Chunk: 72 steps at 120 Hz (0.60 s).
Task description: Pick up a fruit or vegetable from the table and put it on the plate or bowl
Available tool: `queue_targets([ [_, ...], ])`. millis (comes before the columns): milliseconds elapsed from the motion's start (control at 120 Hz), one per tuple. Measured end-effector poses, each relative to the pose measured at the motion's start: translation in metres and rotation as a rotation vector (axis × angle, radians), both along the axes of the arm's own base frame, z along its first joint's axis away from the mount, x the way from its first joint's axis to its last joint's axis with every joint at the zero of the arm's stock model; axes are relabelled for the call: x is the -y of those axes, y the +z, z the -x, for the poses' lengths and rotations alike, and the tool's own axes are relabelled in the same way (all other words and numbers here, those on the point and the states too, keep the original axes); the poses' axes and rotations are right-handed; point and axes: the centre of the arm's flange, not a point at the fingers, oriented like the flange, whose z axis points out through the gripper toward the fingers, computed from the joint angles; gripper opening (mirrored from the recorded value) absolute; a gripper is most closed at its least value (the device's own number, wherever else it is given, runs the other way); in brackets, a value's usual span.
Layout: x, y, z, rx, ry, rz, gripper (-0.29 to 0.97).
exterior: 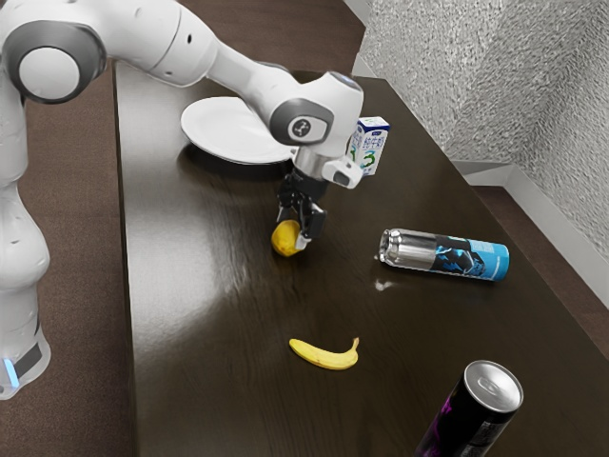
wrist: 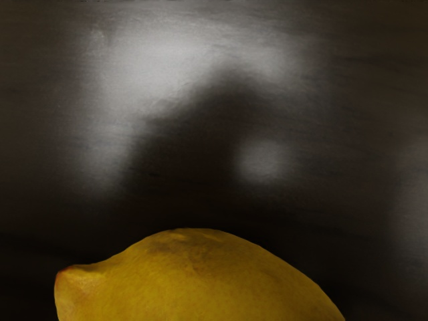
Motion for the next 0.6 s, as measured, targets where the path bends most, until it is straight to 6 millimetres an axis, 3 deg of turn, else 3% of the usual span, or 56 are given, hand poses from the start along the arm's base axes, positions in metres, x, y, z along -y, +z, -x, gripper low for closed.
queue_targets([
  [300,0.012,-0.003,-0.001,-0.007,-0.002,-0.004,0.51],
  [525,0.012,-0.009,0.0,-0.022,0.023,-0.007,0.49],
  [600,0.012,0.0,0.001,-0.013,0.033,-0.014,0.48],
])
